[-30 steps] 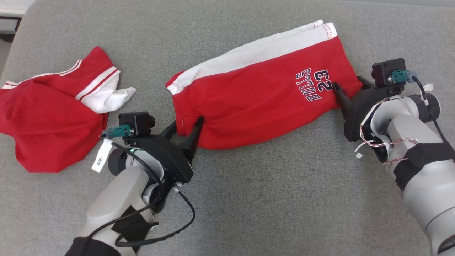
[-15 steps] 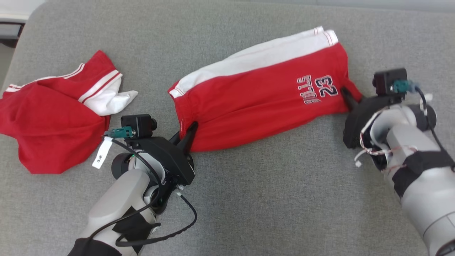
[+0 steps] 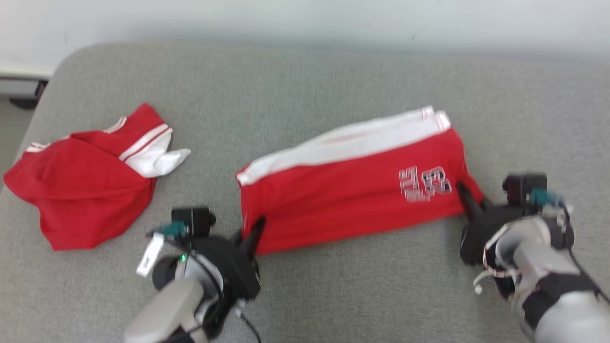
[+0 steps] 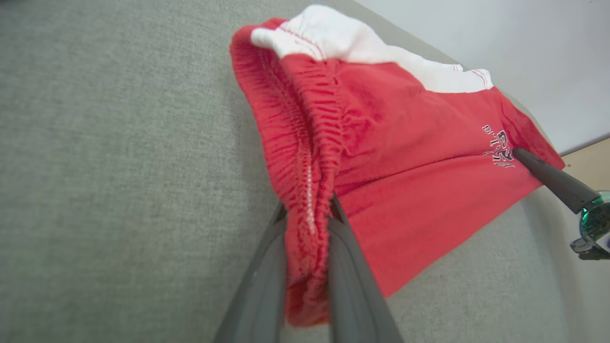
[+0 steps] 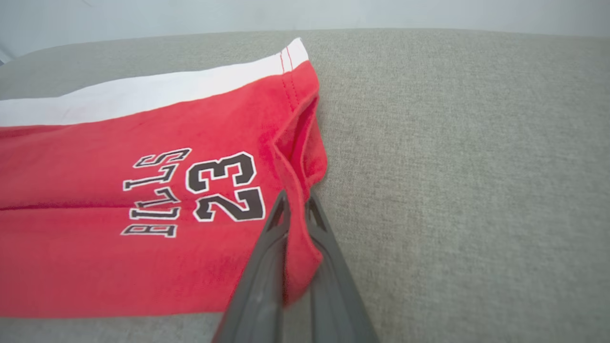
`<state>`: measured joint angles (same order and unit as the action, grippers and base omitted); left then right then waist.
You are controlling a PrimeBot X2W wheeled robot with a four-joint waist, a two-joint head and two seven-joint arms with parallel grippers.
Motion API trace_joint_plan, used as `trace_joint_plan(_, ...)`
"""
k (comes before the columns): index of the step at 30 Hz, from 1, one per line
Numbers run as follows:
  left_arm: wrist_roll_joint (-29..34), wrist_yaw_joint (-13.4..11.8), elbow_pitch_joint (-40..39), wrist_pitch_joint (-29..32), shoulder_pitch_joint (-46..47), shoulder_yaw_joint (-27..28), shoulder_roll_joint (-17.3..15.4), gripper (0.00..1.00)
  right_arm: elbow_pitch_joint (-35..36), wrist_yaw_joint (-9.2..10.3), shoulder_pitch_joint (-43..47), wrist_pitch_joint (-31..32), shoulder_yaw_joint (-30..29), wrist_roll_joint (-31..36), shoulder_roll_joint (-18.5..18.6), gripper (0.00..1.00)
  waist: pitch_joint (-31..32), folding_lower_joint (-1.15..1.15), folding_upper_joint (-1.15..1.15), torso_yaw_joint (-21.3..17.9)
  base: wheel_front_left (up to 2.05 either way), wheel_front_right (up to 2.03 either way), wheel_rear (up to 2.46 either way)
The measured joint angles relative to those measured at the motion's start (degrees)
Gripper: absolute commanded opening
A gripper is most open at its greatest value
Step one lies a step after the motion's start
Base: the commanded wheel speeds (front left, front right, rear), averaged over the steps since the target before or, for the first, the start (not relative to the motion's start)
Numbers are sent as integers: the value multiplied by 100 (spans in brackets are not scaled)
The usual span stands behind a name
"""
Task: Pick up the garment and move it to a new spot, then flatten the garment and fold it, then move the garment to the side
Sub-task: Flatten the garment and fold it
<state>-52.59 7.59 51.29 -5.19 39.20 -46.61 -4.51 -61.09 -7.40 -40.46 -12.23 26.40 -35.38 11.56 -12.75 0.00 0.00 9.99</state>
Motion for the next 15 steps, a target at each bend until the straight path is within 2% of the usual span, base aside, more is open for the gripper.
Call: trace_joint_plan(15, -36, 2, -259, -334, -1217, -305, -318, 0, 639, -16, 1757, -167, -8, -345, -55, 0, 955, -1, -1, -405, 0, 0, 0)
